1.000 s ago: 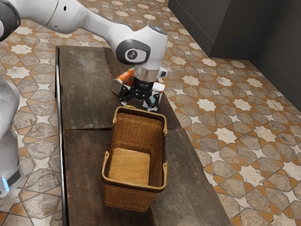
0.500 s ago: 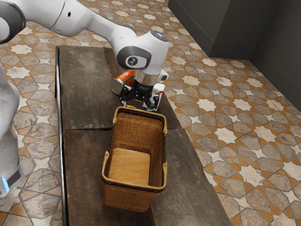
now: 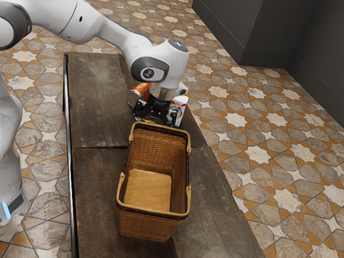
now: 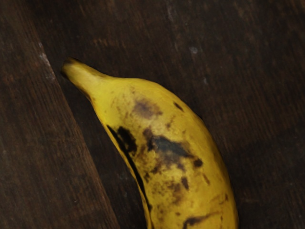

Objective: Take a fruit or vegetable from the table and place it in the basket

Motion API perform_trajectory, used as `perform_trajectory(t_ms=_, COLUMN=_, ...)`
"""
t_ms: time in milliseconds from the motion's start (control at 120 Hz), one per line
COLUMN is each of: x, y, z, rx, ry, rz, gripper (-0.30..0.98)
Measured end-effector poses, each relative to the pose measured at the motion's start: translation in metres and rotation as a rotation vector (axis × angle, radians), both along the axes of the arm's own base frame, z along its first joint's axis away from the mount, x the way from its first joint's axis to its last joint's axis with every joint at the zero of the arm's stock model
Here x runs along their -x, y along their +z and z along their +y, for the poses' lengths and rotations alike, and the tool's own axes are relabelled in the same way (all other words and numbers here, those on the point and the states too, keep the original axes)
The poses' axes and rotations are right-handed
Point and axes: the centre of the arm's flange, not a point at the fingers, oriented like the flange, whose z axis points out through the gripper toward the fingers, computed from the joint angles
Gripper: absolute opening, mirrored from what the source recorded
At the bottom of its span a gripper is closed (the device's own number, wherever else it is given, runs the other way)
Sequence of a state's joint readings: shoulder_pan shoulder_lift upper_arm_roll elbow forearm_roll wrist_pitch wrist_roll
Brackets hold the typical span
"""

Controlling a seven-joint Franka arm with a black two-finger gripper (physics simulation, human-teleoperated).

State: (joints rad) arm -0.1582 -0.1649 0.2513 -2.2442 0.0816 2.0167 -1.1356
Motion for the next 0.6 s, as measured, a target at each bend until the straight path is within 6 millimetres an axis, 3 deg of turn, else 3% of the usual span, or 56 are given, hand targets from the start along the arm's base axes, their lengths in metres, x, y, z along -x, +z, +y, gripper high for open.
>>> perform_trajectory(t_ms=275, x=0.0012, y=-0.0057, z=-0.0008, rx=0.001, ry=-0.012, rz=-0.007, gripper=0.67)
perform_trajectory(t_ms=600, x=0.0006, y=-0.0062, z=-0.0015, rx=0.001, ry=-0.024, rz=-0.014, gripper=0.34)
